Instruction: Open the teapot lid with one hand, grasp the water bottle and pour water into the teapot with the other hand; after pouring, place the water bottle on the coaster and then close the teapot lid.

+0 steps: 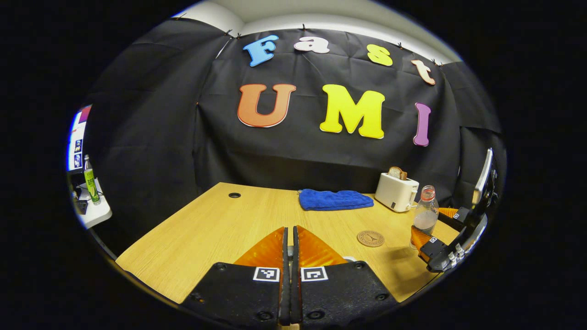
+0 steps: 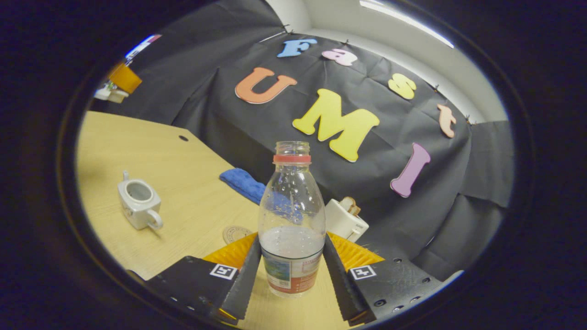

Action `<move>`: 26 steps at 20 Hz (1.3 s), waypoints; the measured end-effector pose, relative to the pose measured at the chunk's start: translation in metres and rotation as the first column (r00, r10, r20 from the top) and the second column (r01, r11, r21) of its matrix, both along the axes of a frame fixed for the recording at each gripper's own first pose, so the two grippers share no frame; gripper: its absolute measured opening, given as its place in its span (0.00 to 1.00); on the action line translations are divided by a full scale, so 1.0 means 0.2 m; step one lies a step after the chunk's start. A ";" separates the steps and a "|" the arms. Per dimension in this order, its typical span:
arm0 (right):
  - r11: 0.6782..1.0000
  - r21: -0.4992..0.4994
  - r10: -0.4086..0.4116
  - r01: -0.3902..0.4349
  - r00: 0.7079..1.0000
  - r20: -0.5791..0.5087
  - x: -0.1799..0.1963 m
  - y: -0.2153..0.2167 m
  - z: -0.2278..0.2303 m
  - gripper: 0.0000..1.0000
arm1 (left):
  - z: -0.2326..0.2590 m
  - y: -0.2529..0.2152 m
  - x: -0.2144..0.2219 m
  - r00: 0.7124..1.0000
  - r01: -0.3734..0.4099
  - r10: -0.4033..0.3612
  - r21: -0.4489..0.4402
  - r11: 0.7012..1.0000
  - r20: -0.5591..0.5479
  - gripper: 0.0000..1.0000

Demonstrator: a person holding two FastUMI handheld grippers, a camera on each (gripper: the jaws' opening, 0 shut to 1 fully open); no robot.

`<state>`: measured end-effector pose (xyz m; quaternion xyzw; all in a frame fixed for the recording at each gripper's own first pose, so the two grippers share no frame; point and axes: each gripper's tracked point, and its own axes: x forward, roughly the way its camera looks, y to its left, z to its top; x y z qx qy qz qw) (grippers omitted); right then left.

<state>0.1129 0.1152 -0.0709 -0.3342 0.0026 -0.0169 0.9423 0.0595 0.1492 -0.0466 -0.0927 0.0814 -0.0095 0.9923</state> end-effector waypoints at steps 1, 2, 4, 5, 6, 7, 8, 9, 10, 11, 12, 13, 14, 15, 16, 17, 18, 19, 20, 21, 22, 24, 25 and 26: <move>1.000 -0.028 -0.014 0.014 1.000 0.007 0.00 0.01 0.00 0.75 | 0.00 0.04 0.00 1.000 -0.017 0.017 0.006 1.000 0.002 0.03; 0.998 -0.060 -0.035 0.036 0.999 0.011 0.01 0.01 0.00 0.75 | 0.01 0.07 -0.01 1.000 -0.030 0.030 0.010 0.999 0.004 0.03; 0.991 -0.124 -0.047 0.047 0.999 0.002 0.04 0.05 -0.04 0.75 | 0.00 0.10 -0.01 0.999 -0.034 0.034 -0.007 0.999 0.000 0.03; 0.985 -0.162 -0.055 0.054 0.998 -0.002 0.04 0.06 -0.05 0.75 | 0.00 0.11 -0.02 0.999 -0.034 0.034 -0.016 0.999 -0.005 0.03; 0.978 -0.203 -0.055 0.054 0.998 0.001 0.05 0.09 -0.06 0.74 | -0.01 0.12 -0.02 0.999 -0.038 0.038 -0.016 0.999 -0.007 0.03; 0.968 -0.244 -0.058 0.059 0.998 0.012 0.05 0.11 -0.06 0.75 | -0.02 0.14 -0.02 0.999 -0.044 0.044 -0.011 0.999 -0.011 0.03; 0.956 -0.286 -0.058 0.062 0.998 0.022 0.05 0.13 -0.06 0.75 | -0.02 0.15 -0.02 0.999 -0.048 0.048 -0.003 0.999 -0.012 0.03; 0.942 -0.330 -0.061 0.068 0.998 0.032 0.06 0.13 -0.07 0.75 | -0.01 0.15 -0.02 0.999 -0.049 0.049 0.005 0.999 -0.013 0.03; 0.924 -0.375 -0.058 0.069 0.997 0.041 0.06 0.14 -0.07 0.74 | -0.01 0.16 -0.03 0.999 -0.049 0.049 0.009 0.999 -0.014 0.03; 0.905 -0.420 -0.050 0.066 0.998 0.050 0.06 0.16 -0.08 0.74 | -0.02 0.17 -0.03 0.999 -0.051 0.051 0.010 0.999 -0.016 0.03; 0.881 -0.469 -0.040 0.064 0.997 0.059 0.05 0.17 -0.08 0.75 | -0.02 0.17 -0.03 0.999 -0.051 0.051 0.011 0.999 -0.018 0.03; 0.857 -0.513 -0.027 0.055 0.998 0.062 0.05 0.19 -0.09 0.74 | -0.02 0.17 -0.02 0.998 -0.051 0.051 0.013 0.999 -0.021 0.03; 0.838 -0.544 -0.014 0.046 0.998 0.062 0.04 0.21 -0.10 0.75 | -0.03 0.17 -0.03 0.998 -0.050 0.050 0.016 0.999 -0.023 0.03; 0.822 -0.568 -0.004 0.038 0.998 0.061 0.04 0.23 -0.11 0.75 | -0.03 0.17 -0.03 0.998 -0.050 0.050 0.020 0.999 -0.025 0.03; 0.799 -0.600 0.004 0.039 0.998 0.070 0.03 0.24 -0.11 0.74 | -0.04 0.18 -0.03 0.998 -0.051 0.051 0.025 0.998 -0.028 0.03; 0.774 -0.632 0.015 0.037 0.997 0.077 0.03 0.26 -0.12 0.75 | -0.04 0.18 -0.02 0.998 -0.051 0.052 0.031 0.998 -0.031 0.03; 0.749 -0.661 0.023 0.036 0.996 0.081 0.03 0.27 -0.13 0.75 | -0.04 0.17 -0.02 0.998 -0.050 0.051 0.038 0.998 -0.036 0.03; 0.729 -0.684 0.031 0.035 0.996 0.083 0.04 0.28 -0.13 0.75 | -0.05 0.17 -0.02 0.998 -0.048 0.049 0.045 0.998 -0.039 0.03; 0.706 -0.707 0.035 0.034 0.996 0.083 0.04 0.28 -0.13 0.75 | -0.05 0.17 -0.02 0.998 -0.046 0.048 0.051 0.998 -0.041 0.03; 0.680 -0.732 0.041 0.039 0.995 0.091 0.05 0.28 -0.13 0.75 | -0.05 0.17 -0.02 0.998 -0.045 0.047 0.056 0.997 -0.042 0.03; 0.649 -0.759 0.048 0.050 0.993 0.107 0.05 0.29 -0.12 0.75 | -0.05 0.17 -0.02 0.998 -0.045 0.047 0.060 0.997 -0.042 0.03; 0.588 -0.805 0.071 0.070 0.988 0.139 0.04 0.30 -0.10 0.74 | -0.05 0.16 -0.02 0.998 -0.042 0.045 0.065 0.997 -0.040 0.03; 0.566 -0.821 0.084 0.073 0.986 0.146 0.03 0.31 -0.10 0.74 | -0.05 0.17 -0.02 0.998 -0.042 0.044 0.066 0.997 -0.040 0.03; 0.549 -0.833 0.089 0.073 0.985 0.146 0.02 0.32 -0.10 0.76 | -0.05 0.17 -0.03 0.998 -0.042 0.045 0.066 0.997 -0.040 0.03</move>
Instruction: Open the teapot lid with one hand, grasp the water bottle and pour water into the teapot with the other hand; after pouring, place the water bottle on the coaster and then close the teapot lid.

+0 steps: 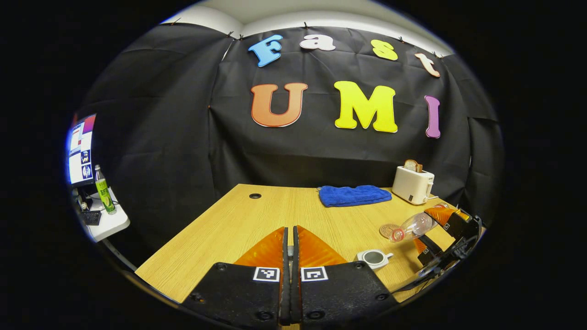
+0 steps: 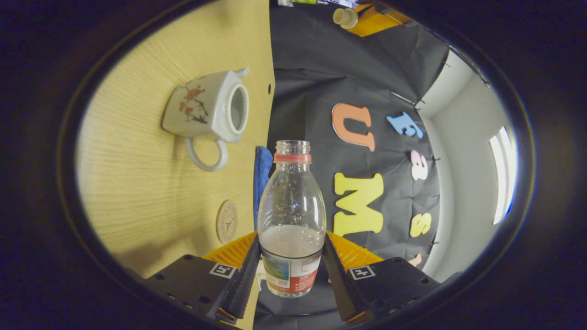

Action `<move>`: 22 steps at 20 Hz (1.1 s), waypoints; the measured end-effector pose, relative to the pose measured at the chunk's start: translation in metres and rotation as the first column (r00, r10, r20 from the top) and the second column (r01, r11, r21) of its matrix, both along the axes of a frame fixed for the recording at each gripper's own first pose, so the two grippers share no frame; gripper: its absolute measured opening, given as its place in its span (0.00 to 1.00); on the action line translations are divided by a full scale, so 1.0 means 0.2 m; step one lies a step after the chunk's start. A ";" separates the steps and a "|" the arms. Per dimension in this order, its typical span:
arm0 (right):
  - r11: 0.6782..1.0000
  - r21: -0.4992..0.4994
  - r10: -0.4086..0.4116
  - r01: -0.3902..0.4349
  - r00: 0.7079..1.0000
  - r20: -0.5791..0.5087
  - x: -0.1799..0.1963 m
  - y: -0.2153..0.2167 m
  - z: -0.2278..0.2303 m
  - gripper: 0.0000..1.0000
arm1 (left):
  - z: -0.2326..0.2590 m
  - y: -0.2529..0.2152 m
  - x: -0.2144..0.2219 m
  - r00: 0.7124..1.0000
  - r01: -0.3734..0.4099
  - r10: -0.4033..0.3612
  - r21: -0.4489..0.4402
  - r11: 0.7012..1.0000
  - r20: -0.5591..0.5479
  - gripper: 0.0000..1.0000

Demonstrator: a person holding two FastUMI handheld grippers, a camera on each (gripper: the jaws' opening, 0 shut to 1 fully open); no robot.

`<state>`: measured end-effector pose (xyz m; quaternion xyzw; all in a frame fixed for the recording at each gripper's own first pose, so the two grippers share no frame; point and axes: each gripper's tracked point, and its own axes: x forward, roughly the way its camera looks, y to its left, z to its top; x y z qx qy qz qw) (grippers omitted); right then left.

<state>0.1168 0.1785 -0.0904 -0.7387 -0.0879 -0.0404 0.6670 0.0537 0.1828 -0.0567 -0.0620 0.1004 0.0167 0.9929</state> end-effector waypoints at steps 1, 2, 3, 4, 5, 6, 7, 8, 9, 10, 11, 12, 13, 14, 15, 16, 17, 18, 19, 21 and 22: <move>1.000 -0.017 0.005 -0.005 1.000 0.002 0.00 0.01 0.00 0.76 | 0.00 0.00 0.00 1.000 0.000 0.000 0.001 1.000 0.000 0.03; 0.999 -0.037 0.012 -0.011 1.000 0.010 0.00 0.01 0.01 0.75 | 0.00 0.00 0.00 1.000 -0.001 0.001 0.001 1.000 -0.001 0.03; 0.998 -0.058 0.018 -0.017 1.000 0.021 0.00 0.01 0.02 0.75 | 0.00 0.00 0.00 1.000 -0.001 0.001 0.001 1.000 -0.002 0.03; 0.996 -0.084 0.023 -0.021 0.999 0.030 -0.01 0.01 0.02 0.74 | 0.00 0.00 0.00 1.000 -0.002 0.002 0.001 1.000 -0.004 0.03; 0.993 -0.113 0.024 -0.019 0.999 0.042 -0.02 0.02 0.03 0.75 | -0.01 0.00 0.00 1.000 -0.002 0.003 0.001 1.000 -0.005 0.03; 0.989 -0.145 0.025 -0.016 0.998 0.056 -0.04 0.03 0.03 0.74 | 0.00 0.00 0.00 1.000 -0.002 0.002 0.002 1.000 -0.006 0.03; 0.985 -0.173 0.030 -0.018 0.997 0.067 -0.04 0.05 0.04 0.75 | -0.01 0.00 0.00 1.000 0.000 0.000 0.000 1.000 -0.009 0.03; 0.981 -0.195 0.034 -0.019 0.997 0.076 -0.05 0.06 0.04 0.76 | 0.00 -0.01 0.00 1.000 0.008 -0.008 -0.004 1.000 -0.008 0.03; 0.977 -0.213 0.037 -0.018 0.996 0.083 -0.05 0.07 0.05 0.76 | 0.00 -0.02 0.00 1.000 0.013 -0.013 -0.003 1.000 -0.003 0.03; 0.973 -0.231 0.039 -0.018 0.995 0.088 -0.05 0.07 0.05 0.74 | 0.01 -0.03 0.00 1.000 0.015 -0.015 0.001 1.000 0.001 0.03; 0.967 -0.253 0.039 -0.014 0.995 0.096 -0.05 0.08 0.06 0.75 | 0.01 -0.03 0.00 1.000 0.016 -0.016 0.004 1.000 0.002 0.03; 0.962 -0.274 0.040 -0.010 0.994 0.105 -0.05 0.09 0.07 0.75 | 0.02 -0.03 -0.01 1.000 0.020 -0.020 0.007 1.000 0.003 0.03; 0.958 -0.288 0.043 -0.009 0.993 0.112 -0.04 0.09 0.08 0.75 | 0.01 -0.04 -0.01 1.000 0.022 -0.022 0.007 1.000 0.003 0.03; 0.955 -0.298 0.047 -0.010 0.992 0.116 -0.04 0.09 0.08 0.74 | 0.02 -0.04 -0.01 1.000 0.023 -0.023 0.008 1.000 0.002 0.03; 0.952 -0.305 0.050 -0.011 0.991 0.120 -0.03 0.09 0.09 0.74 | 0.01 -0.03 -0.01 1.000 0.023 -0.023 0.008 1.000 0.001 0.03; 0.949 -0.315 0.051 -0.009 0.991 0.127 -0.03 0.09 0.09 0.75 | 0.01 -0.03 -0.01 1.000 0.025 -0.025 0.010 1.000 -0.001 0.03; 0.945 -0.327 0.055 -0.009 0.989 0.134 -0.04 0.09 0.10 0.74 | 0.01 -0.03 -0.01 1.000 0.026 -0.026 0.013 1.000 -0.003 0.03; 0.941 -0.339 0.059 -0.007 0.988 0.142 -0.04 0.10 0.10 0.74 | 0.00 -0.03 -0.01 1.000 0.025 -0.024 0.016 1.000 -0.005 0.03; 0.936 -0.353 0.063 -0.005 0.986 0.153 -0.05 0.11 0.11 0.74 | 0.01 -0.03 -0.01 1.000 0.023 -0.023 0.018 1.000 -0.005 0.03; 0.925 -0.381 0.071 0.004 0.980 0.185 -0.05 0.12 0.14 0.74 | 0.01 -0.03 -0.01 1.000 0.026 -0.026 0.021 0.999 -0.005 0.03; 0.921 -0.390 0.078 0.004 0.978 0.196 -0.05 0.12 0.15 0.74 | 0.01 -0.03 -0.01 1.000 0.028 -0.028 0.023 0.999 -0.004 0.03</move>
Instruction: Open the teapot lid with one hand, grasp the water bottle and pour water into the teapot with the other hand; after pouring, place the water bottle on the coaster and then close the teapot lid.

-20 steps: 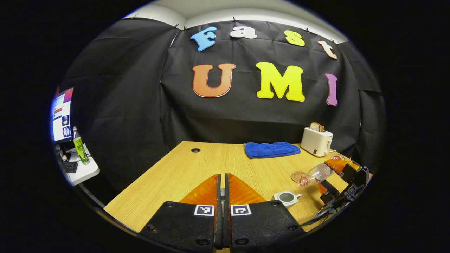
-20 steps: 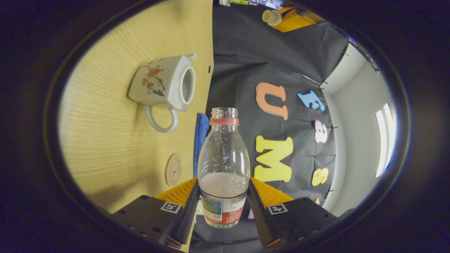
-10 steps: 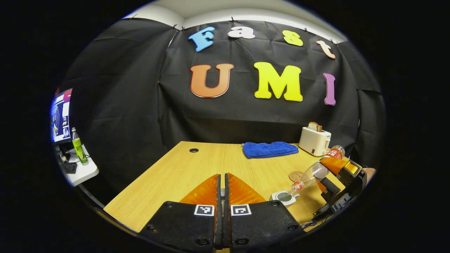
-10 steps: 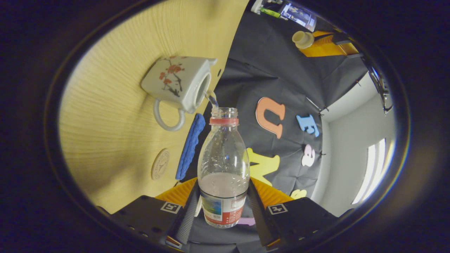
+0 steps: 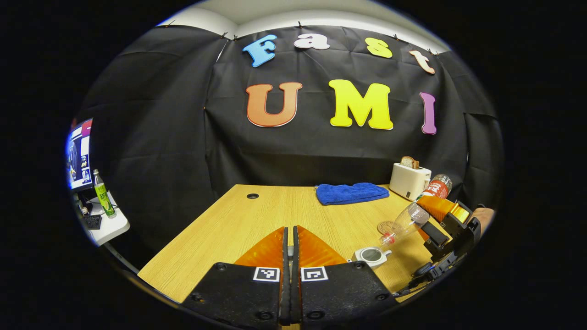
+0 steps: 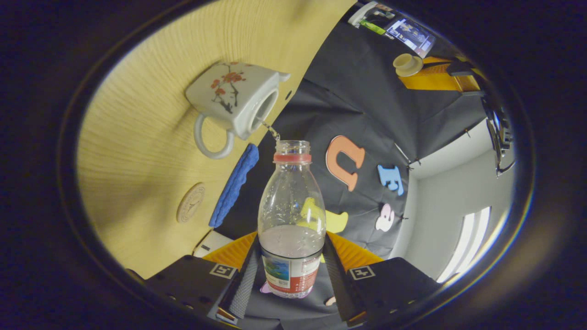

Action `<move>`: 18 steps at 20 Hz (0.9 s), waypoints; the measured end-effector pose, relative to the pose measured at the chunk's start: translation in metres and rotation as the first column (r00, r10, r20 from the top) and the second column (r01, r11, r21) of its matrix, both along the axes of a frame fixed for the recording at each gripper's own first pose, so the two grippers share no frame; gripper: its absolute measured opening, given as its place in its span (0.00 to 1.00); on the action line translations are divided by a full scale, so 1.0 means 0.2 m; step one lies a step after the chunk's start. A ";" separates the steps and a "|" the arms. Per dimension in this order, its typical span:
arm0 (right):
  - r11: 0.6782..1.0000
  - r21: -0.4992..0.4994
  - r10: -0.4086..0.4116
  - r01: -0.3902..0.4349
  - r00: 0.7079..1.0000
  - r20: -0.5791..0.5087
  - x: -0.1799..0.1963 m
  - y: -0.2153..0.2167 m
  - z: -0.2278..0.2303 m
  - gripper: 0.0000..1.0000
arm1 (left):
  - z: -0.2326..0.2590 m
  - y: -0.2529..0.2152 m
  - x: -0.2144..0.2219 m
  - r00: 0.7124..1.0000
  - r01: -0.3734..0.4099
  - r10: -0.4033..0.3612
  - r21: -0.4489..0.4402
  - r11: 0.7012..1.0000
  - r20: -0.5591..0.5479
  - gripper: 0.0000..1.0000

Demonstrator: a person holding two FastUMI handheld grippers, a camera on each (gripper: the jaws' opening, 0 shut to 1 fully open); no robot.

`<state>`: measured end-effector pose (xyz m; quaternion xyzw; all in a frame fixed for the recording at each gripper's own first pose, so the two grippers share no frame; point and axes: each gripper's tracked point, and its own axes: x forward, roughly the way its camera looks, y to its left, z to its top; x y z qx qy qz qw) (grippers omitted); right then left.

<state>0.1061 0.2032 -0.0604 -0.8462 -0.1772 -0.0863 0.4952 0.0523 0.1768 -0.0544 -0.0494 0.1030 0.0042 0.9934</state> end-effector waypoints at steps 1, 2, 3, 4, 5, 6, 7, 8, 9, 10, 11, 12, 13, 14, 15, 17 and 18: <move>1.000 -0.005 0.006 -0.006 1.000 0.009 0.00 0.01 0.01 0.74 | 0.00 0.00 0.00 1.000 0.002 -0.002 0.002 1.000 0.000 0.03; 1.000 -0.010 0.010 -0.010 1.000 0.014 0.00 0.01 0.02 0.74 | -0.01 0.00 0.00 1.000 0.004 -0.004 0.005 1.000 -0.002 0.03; 1.000 -0.017 0.014 -0.014 1.000 0.019 0.00 0.02 0.02 0.75 | -0.01 -0.01 -0.01 1.000 0.006 -0.006 0.008 1.000 -0.004 0.03; 1.000 -0.024 0.018 -0.018 1.000 0.023 -0.01 0.03 0.03 0.74 | -0.01 -0.01 -0.01 1.000 0.008 -0.008 0.013 1.000 -0.005 0.03; 0.999 -0.027 0.023 -0.022 0.999 0.025 -0.01 0.03 0.03 0.73 | -0.02 -0.01 0.00 1.000 0.006 -0.006 0.017 1.000 -0.006 0.03; 0.999 -0.032 0.026 -0.025 0.999 0.034 -0.02 0.04 0.04 0.76 | -0.02 0.00 0.00 1.000 0.005 -0.005 0.018 1.000 -0.006 0.03; 0.999 -0.040 0.031 -0.029 0.999 0.042 -0.02 0.04 0.04 0.76 | -0.01 0.00 0.00 1.000 0.002 -0.002 0.017 1.000 -0.004 0.03; 0.998 -0.046 0.033 -0.031 0.998 0.049 -0.03 0.04 0.05 0.74 | -0.01 0.00 0.00 1.000 -0.004 0.004 0.014 1.000 -0.002 0.03; 0.998 -0.053 0.033 -0.030 0.998 0.055 -0.01 0.04 0.06 0.74 | -0.01 0.01 0.00 1.000 -0.006 0.006 0.010 1.000 -0.001 0.03; 0.998 -0.057 0.032 -0.029 0.998 0.063 -0.01 0.04 0.06 0.74 | -0.01 0.01 0.00 1.000 -0.005 0.005 0.008 1.000 0.000 0.03; 0.998 -0.063 0.033 -0.028 0.997 0.068 -0.01 0.05 0.07 0.74 | -0.01 0.02 0.00 1.000 -0.006 0.006 0.009 1.000 -0.001 0.03; 0.997 -0.066 0.034 -0.029 0.997 0.070 -0.01 0.05 0.07 0.74 | -0.01 0.02 0.00 1.000 -0.007 0.007 0.009 1.000 -0.003 0.03; 0.997 -0.066 0.035 -0.030 0.997 0.074 -0.01 0.05 0.08 0.74 | 0.00 0.01 0.00 1.000 -0.007 0.007 0.012 1.000 -0.005 0.03; 0.997 -0.069 0.037 -0.032 0.997 0.075 -0.01 0.05 0.07 0.74 | 0.00 0.02 0.00 1.000 -0.006 0.006 0.011 1.000 -0.006 0.03; 0.997 -0.074 0.040 -0.034 0.996 0.078 -0.01 0.06 0.08 0.72 | 0.00 0.01 0.00 1.000 -0.005 0.005 0.012 1.000 -0.005 0.03; 0.997 -0.072 0.044 -0.038 0.996 0.079 -0.01 0.05 0.08 0.74 | -0.01 0.01 0.00 1.000 -0.003 0.003 0.011 1.000 -0.007 0.03; 0.997 -0.068 0.044 -0.038 0.996 0.080 0.00 0.05 0.09 0.76 | -0.01 0.01 0.00 1.000 -0.001 0.001 0.012 1.000 -0.009 0.03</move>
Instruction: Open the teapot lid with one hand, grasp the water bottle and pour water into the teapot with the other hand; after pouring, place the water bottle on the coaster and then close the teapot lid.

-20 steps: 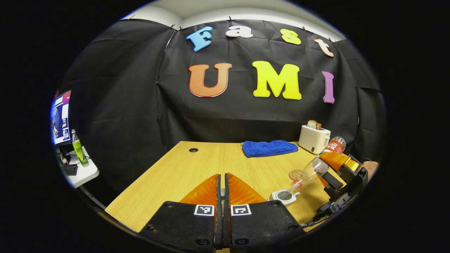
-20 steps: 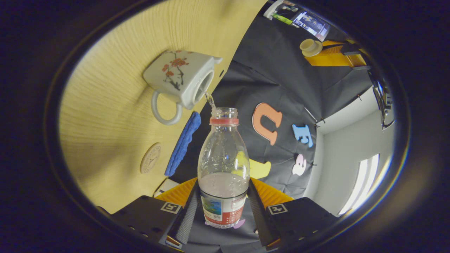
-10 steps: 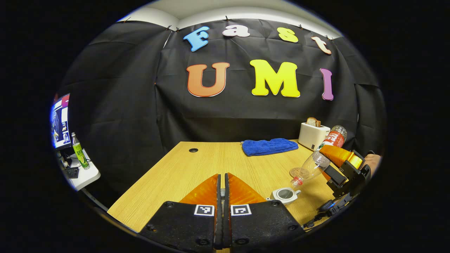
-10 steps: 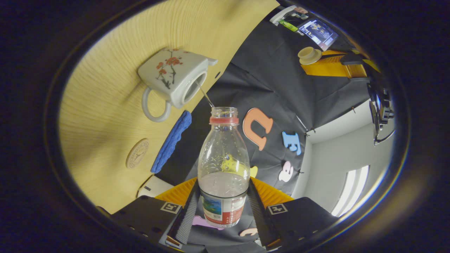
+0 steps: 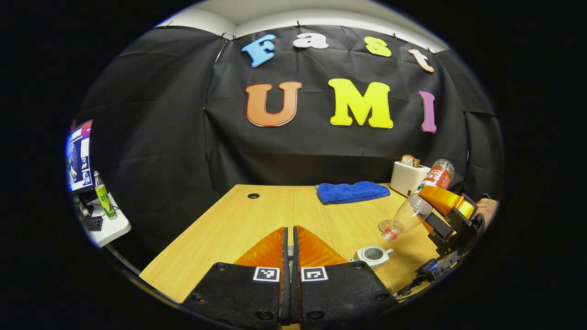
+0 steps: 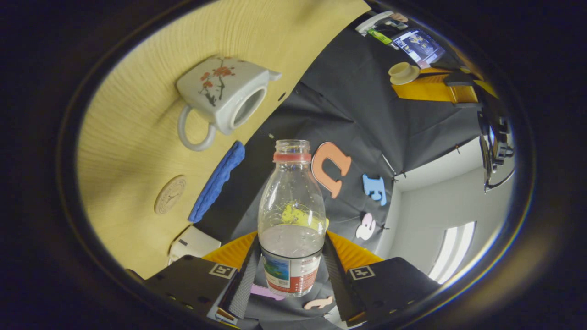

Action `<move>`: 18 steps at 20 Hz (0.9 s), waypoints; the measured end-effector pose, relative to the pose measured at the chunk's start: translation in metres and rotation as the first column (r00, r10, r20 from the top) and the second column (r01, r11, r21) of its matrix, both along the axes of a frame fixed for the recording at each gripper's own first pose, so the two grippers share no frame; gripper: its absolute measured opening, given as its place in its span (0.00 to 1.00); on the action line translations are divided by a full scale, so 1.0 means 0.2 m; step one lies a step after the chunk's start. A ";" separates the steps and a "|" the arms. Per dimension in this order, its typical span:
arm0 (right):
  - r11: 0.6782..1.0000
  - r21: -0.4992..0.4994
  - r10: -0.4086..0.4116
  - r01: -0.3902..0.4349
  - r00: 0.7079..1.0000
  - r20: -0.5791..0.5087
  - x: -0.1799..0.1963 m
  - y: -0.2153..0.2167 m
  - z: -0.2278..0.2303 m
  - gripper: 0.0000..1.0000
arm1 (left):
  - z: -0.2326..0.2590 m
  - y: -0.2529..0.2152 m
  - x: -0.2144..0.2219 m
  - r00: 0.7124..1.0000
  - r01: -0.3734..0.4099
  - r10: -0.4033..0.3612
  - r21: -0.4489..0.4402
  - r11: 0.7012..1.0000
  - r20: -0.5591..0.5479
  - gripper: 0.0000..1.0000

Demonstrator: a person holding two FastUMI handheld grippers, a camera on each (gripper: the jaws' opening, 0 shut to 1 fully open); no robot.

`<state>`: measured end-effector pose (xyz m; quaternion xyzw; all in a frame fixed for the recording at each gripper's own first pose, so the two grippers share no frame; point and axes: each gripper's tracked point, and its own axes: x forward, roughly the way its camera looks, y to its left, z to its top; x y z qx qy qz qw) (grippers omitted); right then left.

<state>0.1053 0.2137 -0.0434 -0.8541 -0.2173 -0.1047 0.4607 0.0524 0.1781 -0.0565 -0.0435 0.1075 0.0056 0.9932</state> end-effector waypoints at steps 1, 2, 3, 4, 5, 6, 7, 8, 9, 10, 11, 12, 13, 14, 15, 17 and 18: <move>1.000 0.004 0.002 -0.002 1.000 -0.001 0.01 0.00 0.00 0.74 | 0.00 0.00 0.00 1.000 -0.001 0.001 0.002 1.000 -0.002 0.03; 1.000 0.014 0.009 -0.009 1.000 -0.003 0.01 0.00 -0.01 0.74 | -0.01 0.00 0.00 1.000 -0.001 0.001 0.005 1.000 -0.003 0.03; 0.999 0.039 0.014 -0.014 1.000 -0.019 0.02 -0.01 -0.02 0.74 | -0.01 0.00 0.00 1.000 -0.002 0.002 0.005 1.000 -0.004 0.03; 0.997 0.072 0.018 -0.014 0.999 -0.046 0.04 -0.03 -0.05 0.77 | 0.00 0.00 0.01 1.000 -0.002 0.002 0.004 1.000 -0.005 0.03; 0.995 0.096 0.018 -0.012 0.998 -0.063 0.06 -0.04 -0.07 0.77 | -0.01 0.00 0.01 1.000 -0.003 0.003 0.002 1.000 -0.006 0.03; 0.993 0.119 0.017 -0.007 0.997 -0.077 0.07 -0.05 -0.09 0.76 | -0.02 0.00 0.01 1.000 -0.003 0.003 -0.002 1.000 -0.007 0.03; 0.990 0.143 0.017 -0.004 0.996 -0.089 0.09 -0.07 -0.10 0.76 | -0.02 0.00 0.01 1.000 -0.004 0.004 -0.005 1.000 -0.008 0.03; 0.984 0.178 0.020 -0.001 0.994 -0.107 0.10 -0.09 -0.12 0.77 | -0.02 0.00 0.01 1.000 -0.004 0.004 -0.006 1.000 -0.009 0.03; 0.975 0.221 0.029 0.002 0.991 -0.133 0.11 -0.11 -0.12 0.76 | -0.02 0.00 0.01 1.000 -0.004 0.004 -0.007 1.000 -0.011 0.03; 0.963 0.270 0.043 0.001 0.987 -0.156 0.12 -0.12 -0.13 0.77 | -0.03 0.00 0.02 1.000 -0.005 0.005 -0.007 1.000 -0.013 0.03; 0.950 0.313 0.063 -0.005 0.983 -0.175 0.13 -0.13 -0.14 0.77 | -0.03 -0.01 0.02 1.000 -0.006 0.005 -0.005 1.000 -0.014 0.03; 0.932 0.362 0.088 -0.013 0.978 -0.190 0.13 -0.13 -0.15 0.77 | -0.03 -0.01 0.02 1.000 -0.005 0.005 -0.004 1.000 -0.015 0.03; 0.912 0.409 0.111 -0.017 0.972 -0.207 0.13 -0.14 -0.16 0.74 | -0.04 0.00 0.02 1.000 -0.005 0.005 -0.002 1.000 -0.018 0.03; 0.890 0.456 0.134 -0.017 0.965 -0.227 0.13 -0.14 -0.17 0.74 | -0.04 -0.01 0.02 1.000 -0.004 0.004 -0.001 1.000 -0.021 0.03; 0.867 0.499 0.160 -0.018 0.957 -0.243 0.13 -0.13 -0.18 0.74 | -0.05 -0.01 0.02 1.000 -0.004 0.004 0.001 1.000 -0.024 0.03; 0.826 0.562 0.221 -0.032 0.937 -0.271 0.12 -0.10 -0.20 0.74 | -0.05 -0.02 0.03 1.000 -0.001 0.001 0.008 1.000 -0.028 0.03; 0.803 0.595 0.249 -0.040 0.929 -0.274 0.12 -0.09 -0.20 0.74 | -0.05 -0.02 0.03 1.000 0.000 0.000 0.011 1.000 -0.029 0.03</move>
